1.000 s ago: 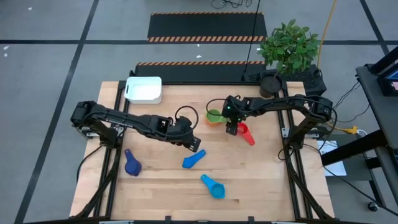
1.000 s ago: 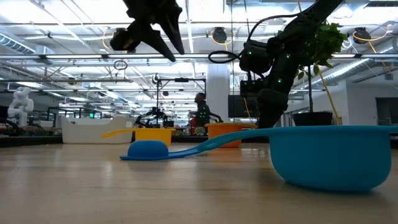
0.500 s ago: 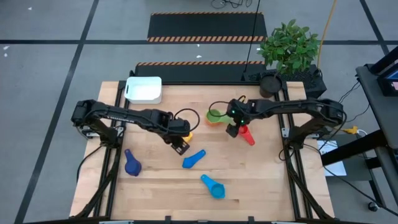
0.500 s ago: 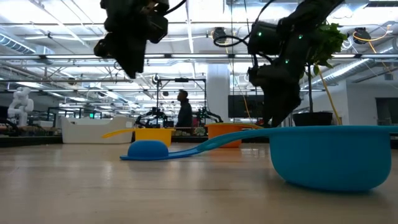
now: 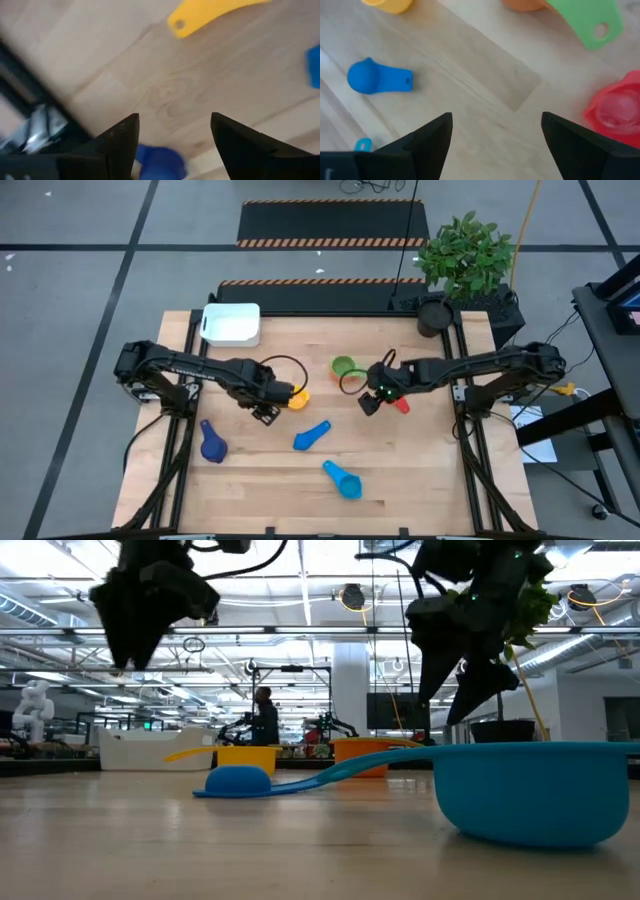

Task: Nest measuring cups in basket
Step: Stack the dark blue measuring cup into the light green measuring cup

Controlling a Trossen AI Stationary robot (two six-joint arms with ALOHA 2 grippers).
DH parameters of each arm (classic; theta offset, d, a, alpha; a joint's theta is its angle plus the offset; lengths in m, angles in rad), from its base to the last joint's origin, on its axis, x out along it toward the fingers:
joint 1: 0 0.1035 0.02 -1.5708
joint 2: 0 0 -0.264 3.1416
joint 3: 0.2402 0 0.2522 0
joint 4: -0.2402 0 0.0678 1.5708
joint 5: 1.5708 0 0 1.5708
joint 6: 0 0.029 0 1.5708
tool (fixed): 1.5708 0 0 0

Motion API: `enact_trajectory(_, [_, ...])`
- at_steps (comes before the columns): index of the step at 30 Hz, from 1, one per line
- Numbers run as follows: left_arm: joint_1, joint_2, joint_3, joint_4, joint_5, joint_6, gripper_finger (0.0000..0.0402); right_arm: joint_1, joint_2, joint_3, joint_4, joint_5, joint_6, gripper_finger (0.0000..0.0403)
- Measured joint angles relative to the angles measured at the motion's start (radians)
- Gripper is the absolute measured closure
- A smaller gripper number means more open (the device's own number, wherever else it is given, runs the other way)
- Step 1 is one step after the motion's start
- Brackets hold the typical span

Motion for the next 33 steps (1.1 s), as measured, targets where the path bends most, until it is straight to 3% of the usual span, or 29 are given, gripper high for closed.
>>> enact_trajectory(4, [-0.019, -0.001, -0.046, -0.015, 0.011, -0.054, 0.0156, 0.059, 0.0, 0.0, 0.059, 0.052, 0.095, 0.0106])
enact_trajectory(11, [-0.08, 0.0, -0.187, -0.01, 0.145, -0.102, 0.0192, 0.112, 0.0, 0.0, 0.117, 0.078, 0.162, 0.0106])
enact_trajectory(22, [-0.228, -0.031, -0.288, -0.007, 0.211, -0.328, 0.0223, 0.155, 0.0, 0.0, 0.121, 0.106, 0.166, 0.0106])
enact_trajectory(33, [-0.31, -0.029, -0.413, -0.022, 0.241, -0.352, 0.0242, 0.155, 0.0, 0.0, 0.123, 0.1, 0.111, 0.0106])
